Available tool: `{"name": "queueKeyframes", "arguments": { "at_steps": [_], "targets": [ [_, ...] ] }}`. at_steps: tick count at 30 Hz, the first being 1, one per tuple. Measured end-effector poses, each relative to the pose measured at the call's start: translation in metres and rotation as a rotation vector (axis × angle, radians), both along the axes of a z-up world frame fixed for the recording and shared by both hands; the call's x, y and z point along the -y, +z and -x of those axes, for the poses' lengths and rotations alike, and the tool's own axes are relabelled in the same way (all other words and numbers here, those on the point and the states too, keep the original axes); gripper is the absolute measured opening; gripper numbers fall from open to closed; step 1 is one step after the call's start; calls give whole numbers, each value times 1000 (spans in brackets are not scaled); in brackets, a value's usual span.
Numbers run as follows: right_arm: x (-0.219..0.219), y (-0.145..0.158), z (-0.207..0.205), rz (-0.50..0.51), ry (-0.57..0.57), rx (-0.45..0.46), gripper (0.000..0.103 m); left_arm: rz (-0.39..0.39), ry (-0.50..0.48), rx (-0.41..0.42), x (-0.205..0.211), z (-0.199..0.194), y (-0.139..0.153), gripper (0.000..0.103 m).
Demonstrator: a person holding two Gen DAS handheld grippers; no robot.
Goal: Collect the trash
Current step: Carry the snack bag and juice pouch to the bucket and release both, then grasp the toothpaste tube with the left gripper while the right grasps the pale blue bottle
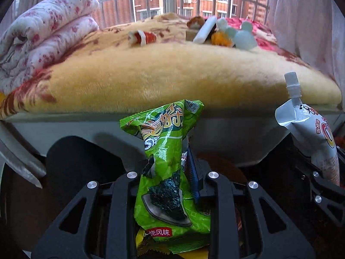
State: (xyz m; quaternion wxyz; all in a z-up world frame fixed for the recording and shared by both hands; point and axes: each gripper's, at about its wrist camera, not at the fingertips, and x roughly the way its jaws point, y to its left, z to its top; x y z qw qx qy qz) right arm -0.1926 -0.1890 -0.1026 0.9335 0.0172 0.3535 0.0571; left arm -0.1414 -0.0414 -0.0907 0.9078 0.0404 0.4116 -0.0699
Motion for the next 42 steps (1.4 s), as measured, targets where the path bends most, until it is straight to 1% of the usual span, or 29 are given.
{"name": "queueKeyframes", "arguments": {
  "at_steps": [7,14,15,16,17,18,19,21,26,29,33,37,39,42],
  "targets": [
    [3,-11,-5,-2,-11,-51,42,-3,1,-10,3,2,-5,26],
    [0,-15,-8,8,-1,-73,42,-11,-6,-7,4,3,-6,29],
    [0,-15,-9,8,0,-75,43,-12,-4,-9,4,3,-6,36],
    [-1,-16,-9,9,3,-81,44,-14,0,-13,3,2,-6,54],
    [-1,-17,-10,9,6,-87,49,-17,9,-16,3,2,-6,67],
    [-2,-18,-10,10,12,-95,65,-10,22,-12,0,3,-6,84],
    [-2,-18,-9,15,11,-94,71,7,26,-4,-3,4,-4,86],
    [-1,-16,-7,19,1,-78,73,39,26,9,-8,7,0,86],
    [9,-9,-2,-3,-35,-43,73,58,50,28,-14,8,5,86],
    [16,-5,-1,-18,-52,-28,73,56,52,42,-16,8,8,86],
    [25,3,-1,-27,-62,-4,73,36,51,91,-16,3,22,86],
    [33,9,-5,-29,-76,10,74,6,49,163,-19,-21,43,90],
    [37,12,-8,-25,-86,17,74,-29,50,198,-20,-42,52,90],
    [43,17,-13,-33,-97,31,76,-93,35,232,-23,-87,66,90]
  ]
}}
